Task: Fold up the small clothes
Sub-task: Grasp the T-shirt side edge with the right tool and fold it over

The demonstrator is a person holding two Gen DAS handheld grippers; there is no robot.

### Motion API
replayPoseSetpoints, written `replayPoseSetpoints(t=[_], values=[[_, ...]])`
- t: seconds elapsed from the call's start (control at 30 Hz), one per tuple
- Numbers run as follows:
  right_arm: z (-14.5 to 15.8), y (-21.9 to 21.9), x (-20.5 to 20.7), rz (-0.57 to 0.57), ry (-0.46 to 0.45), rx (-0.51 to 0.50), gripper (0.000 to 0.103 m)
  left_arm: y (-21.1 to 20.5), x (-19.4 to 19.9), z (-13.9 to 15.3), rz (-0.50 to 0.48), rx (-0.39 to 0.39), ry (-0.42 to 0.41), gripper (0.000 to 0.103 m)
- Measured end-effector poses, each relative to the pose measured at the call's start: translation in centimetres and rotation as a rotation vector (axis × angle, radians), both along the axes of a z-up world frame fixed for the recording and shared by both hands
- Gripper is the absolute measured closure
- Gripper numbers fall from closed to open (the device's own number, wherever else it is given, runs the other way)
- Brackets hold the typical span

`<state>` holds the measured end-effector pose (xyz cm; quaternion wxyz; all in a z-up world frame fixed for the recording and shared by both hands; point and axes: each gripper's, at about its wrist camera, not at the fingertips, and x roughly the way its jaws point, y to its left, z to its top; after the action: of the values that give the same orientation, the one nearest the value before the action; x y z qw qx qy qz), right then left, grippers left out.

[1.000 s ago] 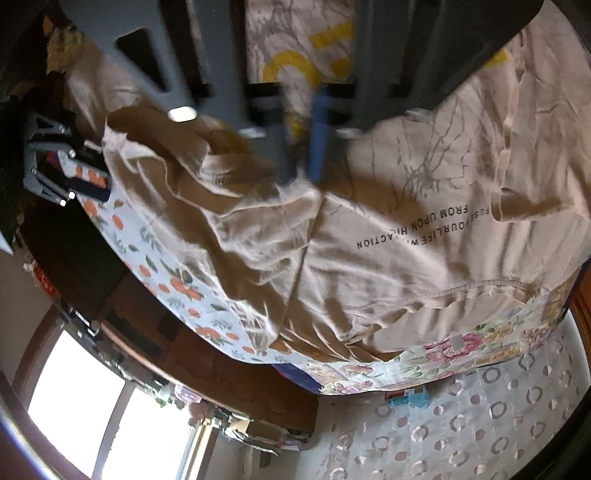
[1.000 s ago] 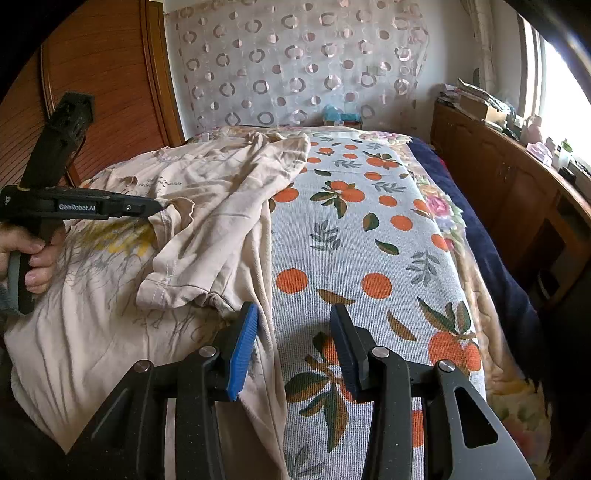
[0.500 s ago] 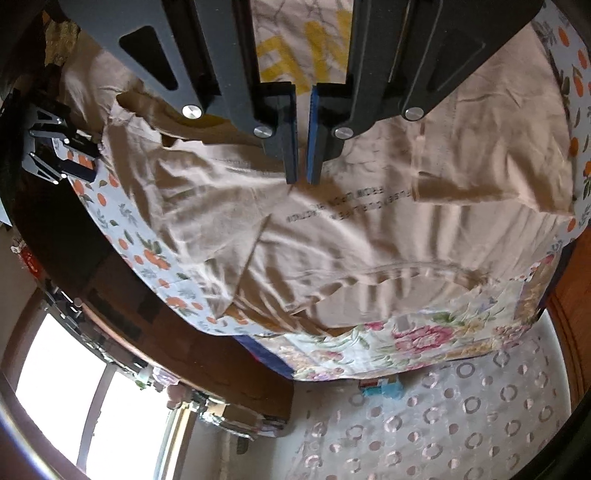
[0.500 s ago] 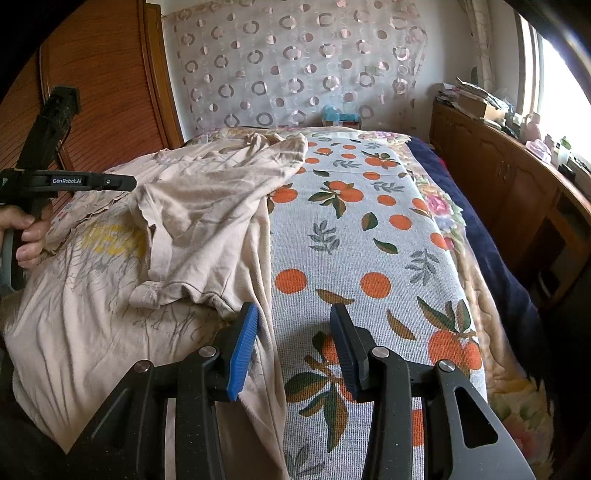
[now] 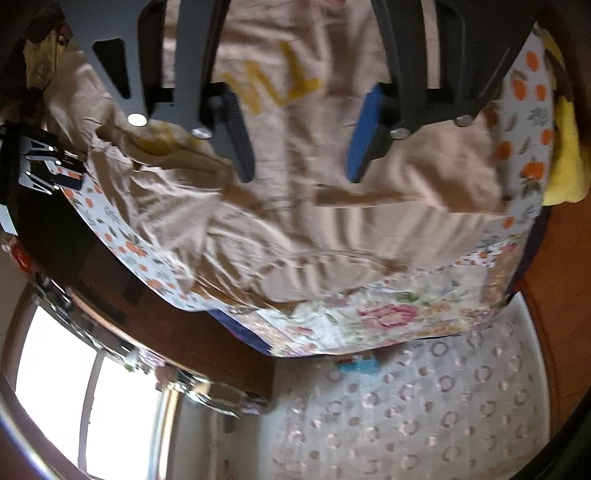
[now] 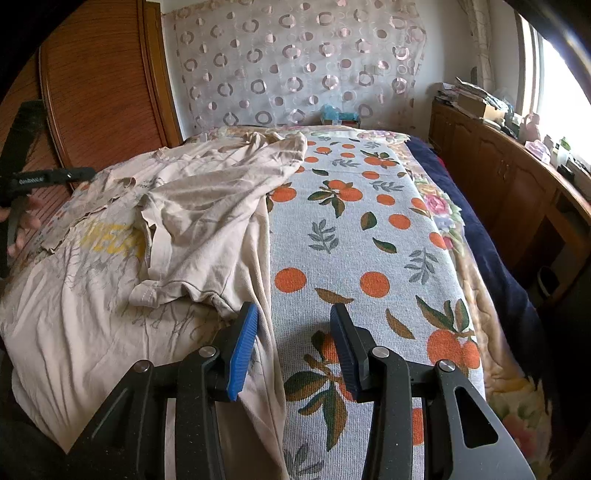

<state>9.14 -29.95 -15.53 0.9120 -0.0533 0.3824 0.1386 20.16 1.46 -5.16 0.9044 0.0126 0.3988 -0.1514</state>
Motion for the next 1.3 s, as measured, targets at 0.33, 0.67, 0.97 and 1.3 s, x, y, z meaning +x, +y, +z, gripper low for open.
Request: replayPoseSetpoints(t=[0.33,0.67,0.97,1.3], values=[[5.2,2.0,6.6,0.078,-0.044,-0.004,0.06,7.7,2.9,-1.7,0.147,0.024,0.049,0.031],[1.3,4.9,19.2,0.132,0.076,-0.009,0.06,12.7,5.7,-4.8,0.23,0.035,0.116,0.031],[0.3,6.5,24.6,0.18,0.09,-0.016,0.06,14.2,7.8,-6.1,0.227,0.054,0.141,0.03],[-0.2,6.9,25.7,0.246,0.068,-0.06,0.099,14.4,7.8,-6.2,0.19,0.07,0.101,0.029]])
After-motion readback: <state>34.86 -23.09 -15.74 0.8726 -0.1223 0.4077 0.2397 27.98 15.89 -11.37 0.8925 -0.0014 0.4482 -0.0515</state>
